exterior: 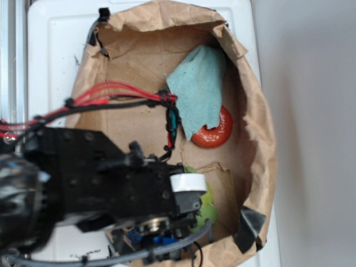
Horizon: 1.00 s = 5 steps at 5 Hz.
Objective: Grab the blue sponge.
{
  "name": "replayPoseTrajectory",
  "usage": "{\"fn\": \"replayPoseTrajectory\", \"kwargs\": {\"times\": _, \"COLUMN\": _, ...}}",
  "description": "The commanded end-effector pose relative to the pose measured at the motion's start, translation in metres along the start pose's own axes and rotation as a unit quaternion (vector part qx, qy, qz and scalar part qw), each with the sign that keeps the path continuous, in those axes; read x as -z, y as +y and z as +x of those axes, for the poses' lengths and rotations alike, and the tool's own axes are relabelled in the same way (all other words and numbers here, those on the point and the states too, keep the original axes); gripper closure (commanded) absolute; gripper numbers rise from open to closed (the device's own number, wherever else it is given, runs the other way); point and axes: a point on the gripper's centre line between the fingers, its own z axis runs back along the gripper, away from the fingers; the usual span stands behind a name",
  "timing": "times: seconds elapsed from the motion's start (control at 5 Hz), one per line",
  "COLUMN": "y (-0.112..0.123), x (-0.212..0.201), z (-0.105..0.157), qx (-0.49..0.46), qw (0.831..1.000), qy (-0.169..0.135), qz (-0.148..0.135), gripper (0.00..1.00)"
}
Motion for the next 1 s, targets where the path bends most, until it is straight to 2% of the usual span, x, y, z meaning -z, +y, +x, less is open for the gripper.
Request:
{"fn": "replayPoseTrajectory", "kwargs": {"times": 0.0, "y": 0.017, "x": -0.100, "z": 0.018, "qx": -0.083, "qw": 0.991, "qy": -0.100, "qz": 0.038, "gripper": 1.00}}
{"fn": "replayPoseTrajectory", "kwargs": {"times": 0.2, "y": 0.019, "x": -0.137, "z": 0.019, "qx": -0.100, "qw": 0.985, "qy": -0.120, "qz": 0.080, "gripper": 1.00}}
{"fn": "replayPoseTrajectory", "kwargs": {"times": 0.4, "y": 0.026, "x": -0.166, "z": 0.026, "qx": -0.120, "qw": 0.983, "qy": -0.109, "qz": 0.091, "gripper": 1.00}}
{"fn": "replayPoseTrajectory", "kwargs": {"times": 0.6, "y": 0.032, "x": -0.177, "z": 0.040, "qx": -0.149, "qw": 0.973, "qy": -0.131, "qz": 0.116, "gripper": 1.00}}
{"fn": "replayPoseTrajectory", "kwargs": {"times": 0.8, "y": 0.038, "x": -0.171, "z": 0.049, "qx": -0.148, "qw": 0.969, "qy": -0.138, "qz": 0.143, "gripper": 1.00}}
